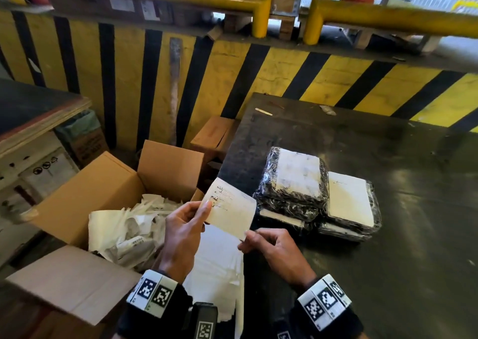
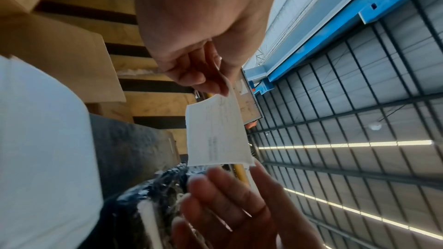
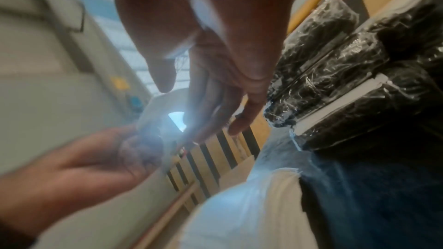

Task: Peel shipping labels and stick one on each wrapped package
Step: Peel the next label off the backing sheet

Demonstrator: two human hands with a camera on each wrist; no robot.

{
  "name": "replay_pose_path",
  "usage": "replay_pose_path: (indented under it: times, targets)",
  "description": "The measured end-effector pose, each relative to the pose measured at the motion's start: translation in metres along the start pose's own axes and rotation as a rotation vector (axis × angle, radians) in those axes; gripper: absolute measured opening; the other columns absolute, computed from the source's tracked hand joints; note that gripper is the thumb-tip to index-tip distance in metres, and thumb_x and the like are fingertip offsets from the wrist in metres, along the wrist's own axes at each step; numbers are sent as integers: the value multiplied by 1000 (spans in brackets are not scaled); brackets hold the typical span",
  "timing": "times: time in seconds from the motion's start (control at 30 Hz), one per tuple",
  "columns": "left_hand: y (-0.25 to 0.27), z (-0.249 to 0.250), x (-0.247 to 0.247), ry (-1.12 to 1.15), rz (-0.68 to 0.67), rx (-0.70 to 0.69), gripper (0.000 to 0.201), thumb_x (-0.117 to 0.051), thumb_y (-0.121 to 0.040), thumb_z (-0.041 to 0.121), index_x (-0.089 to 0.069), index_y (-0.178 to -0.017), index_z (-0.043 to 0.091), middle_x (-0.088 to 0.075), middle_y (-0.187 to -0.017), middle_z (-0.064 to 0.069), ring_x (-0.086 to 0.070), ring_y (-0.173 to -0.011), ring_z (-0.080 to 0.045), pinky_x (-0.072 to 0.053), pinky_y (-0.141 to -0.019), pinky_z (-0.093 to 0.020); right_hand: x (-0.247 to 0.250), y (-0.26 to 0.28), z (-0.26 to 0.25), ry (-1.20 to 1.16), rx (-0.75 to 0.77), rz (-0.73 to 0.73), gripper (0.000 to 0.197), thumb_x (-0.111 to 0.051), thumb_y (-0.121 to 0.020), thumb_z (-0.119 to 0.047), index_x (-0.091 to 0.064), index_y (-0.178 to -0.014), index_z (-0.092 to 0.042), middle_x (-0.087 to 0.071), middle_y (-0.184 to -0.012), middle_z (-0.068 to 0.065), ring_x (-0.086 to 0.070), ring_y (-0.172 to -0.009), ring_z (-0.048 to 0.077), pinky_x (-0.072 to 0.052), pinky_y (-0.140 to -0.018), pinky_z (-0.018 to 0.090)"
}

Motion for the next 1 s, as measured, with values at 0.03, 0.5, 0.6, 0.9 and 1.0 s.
replay_pose_path:
  times: [0.03,0.5,0.6,0.9,1.0]
  targets:
    - [0,3,-4,10,-5,-4,16,-62,-89,24,-68,-94,10,-76,-91,-3,-71,-91,-29,-54,-84,-51,3,4,-7,-58,12,12,23,-59,-91,-15,-72,-79,1,-75,-80,9,-69,-77,20,-52,-78,23]
    - [6,9,-20,86,-32,-105,16,-64,-86,23,-70,-92,10,-74,-85,-3,-62,-69,-7,-48,-53,-13,20,31,-32,-260,92,101,15,-63,-85,-7,-70,-85,6,-74,-78,14,-68,-74,19,-51,-74,20]
    - [7,10,-18,71,-33,-120,12,-63,-88,19,-69,-92,9,-74,-86,-1,-66,-72,-8,-49,-54,-12,18,30,-33,-275,93,85,12,-64,-84,-6,-70,-84,5,-73,-79,15,-68,-75,19,-51,-74,21]
    - [7,5,-9,33,6,-95,19,-67,-83,28,-71,-91,12,-69,-70,7,-56,-63,-2,-48,-55,-14,10,27,-37,-300,94,67,9,-65,-83,1,-65,-84,10,-72,-73,11,-66,-71,15,-50,-71,18]
    - [5,0,-9,-146,-55,-109,31,-69,-81,36,-63,-108,23,-69,-102,8,-63,-95,-6,-52,-80,-22,12,27,-39,-278,103,87,7,-61,-85,5,-65,-83,9,-72,-73,11,-66,-70,15,-49,-71,17]
Point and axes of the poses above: each hand's wrist, its own y-axis away from the middle knuckle, its own x-axis out of the back of the hand, z = x × y, the point moved 8 cm from there along -y, towards the middle knuckle
